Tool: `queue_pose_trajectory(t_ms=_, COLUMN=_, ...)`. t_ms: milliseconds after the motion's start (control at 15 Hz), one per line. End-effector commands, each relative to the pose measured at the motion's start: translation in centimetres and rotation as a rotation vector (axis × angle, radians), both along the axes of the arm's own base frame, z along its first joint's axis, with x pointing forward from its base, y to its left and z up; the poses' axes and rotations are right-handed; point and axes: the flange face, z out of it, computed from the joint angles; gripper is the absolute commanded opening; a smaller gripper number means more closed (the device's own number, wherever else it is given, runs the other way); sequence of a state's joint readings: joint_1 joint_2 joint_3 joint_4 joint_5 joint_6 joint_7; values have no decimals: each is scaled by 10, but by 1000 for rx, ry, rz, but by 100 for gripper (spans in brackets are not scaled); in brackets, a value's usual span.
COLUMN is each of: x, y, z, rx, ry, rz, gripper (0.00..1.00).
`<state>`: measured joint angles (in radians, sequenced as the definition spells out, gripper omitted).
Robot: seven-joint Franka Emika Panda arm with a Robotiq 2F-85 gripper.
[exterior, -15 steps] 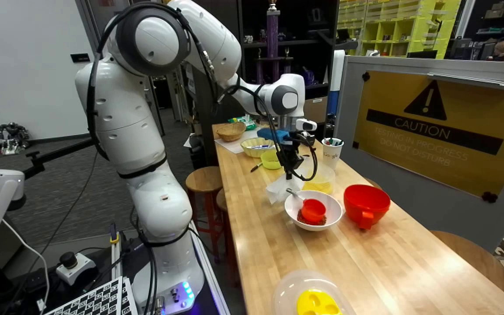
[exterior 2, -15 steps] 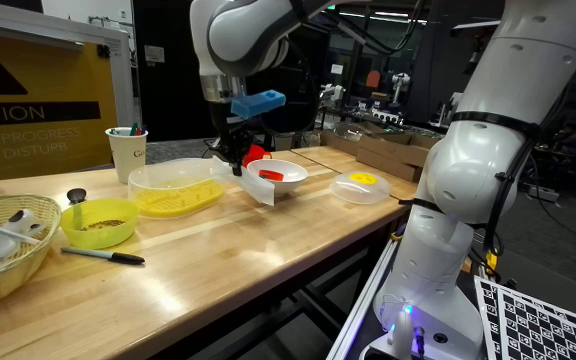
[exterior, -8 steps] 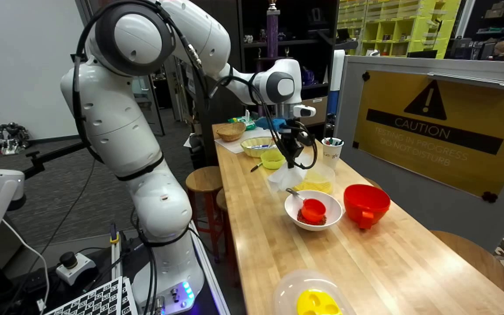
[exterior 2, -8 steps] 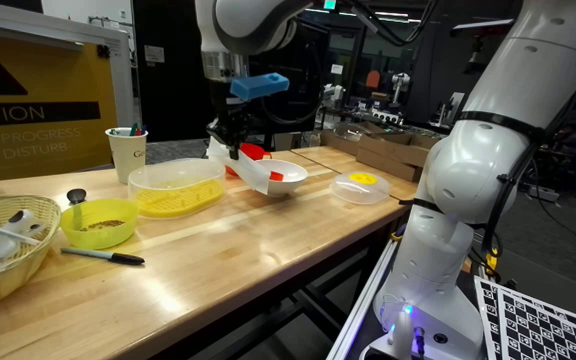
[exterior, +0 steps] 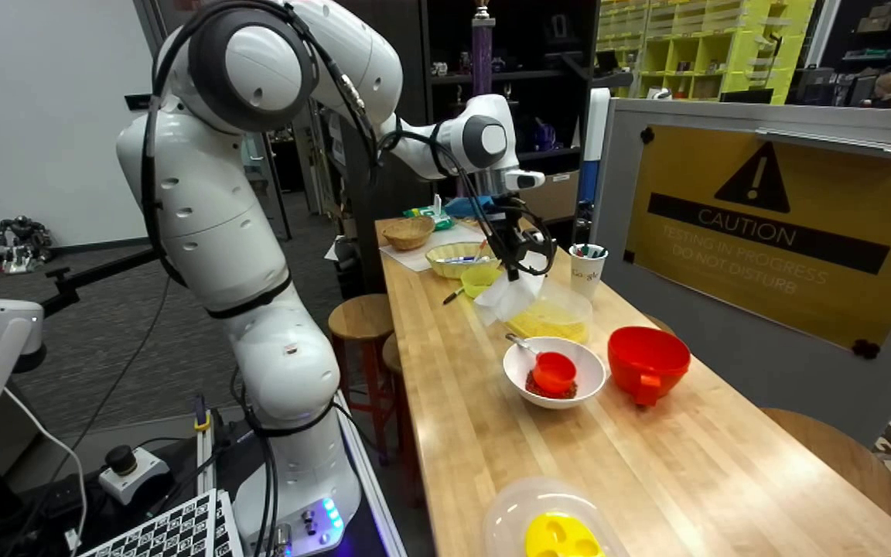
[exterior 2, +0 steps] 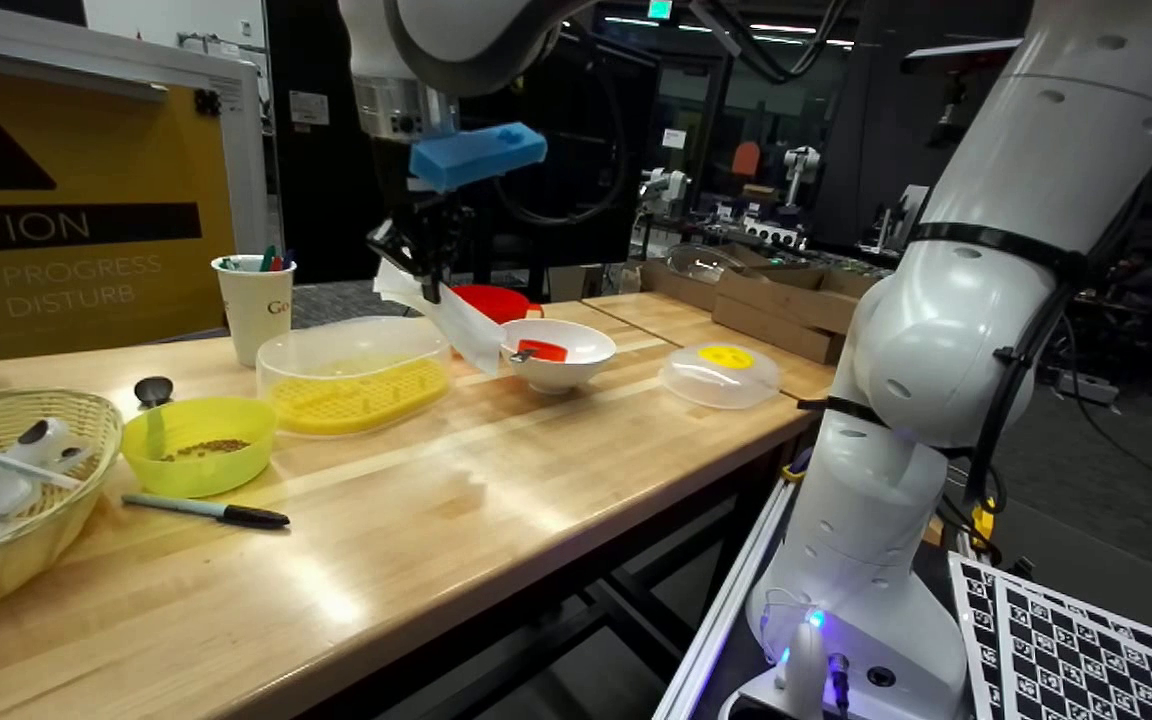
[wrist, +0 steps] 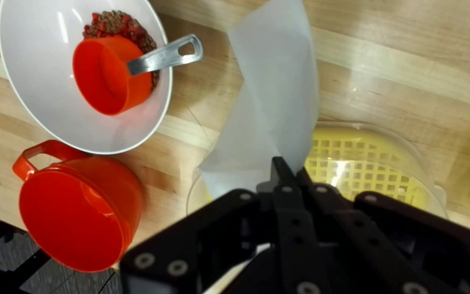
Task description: Use the white napkin to wipe the yellow container.
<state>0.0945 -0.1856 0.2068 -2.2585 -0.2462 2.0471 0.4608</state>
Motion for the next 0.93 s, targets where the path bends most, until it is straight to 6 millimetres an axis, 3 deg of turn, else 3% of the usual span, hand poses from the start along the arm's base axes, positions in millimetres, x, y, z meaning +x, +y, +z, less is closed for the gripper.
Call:
queue_pose_trajectory(t_ms=0, x=17, y=11, z=-1, rx=-36, ry=-14, rz=-31, gripper=0)
queue_pose_trajectory(t_ms=400, x=49, y=11, z=-15, rx=-46, ry=13, rz=-76, gripper=0)
queue_pose_trajectory(t_ms=867, x=87, y=9, z=-9, rx=-62, ry=14, rz=-117, gripper=0)
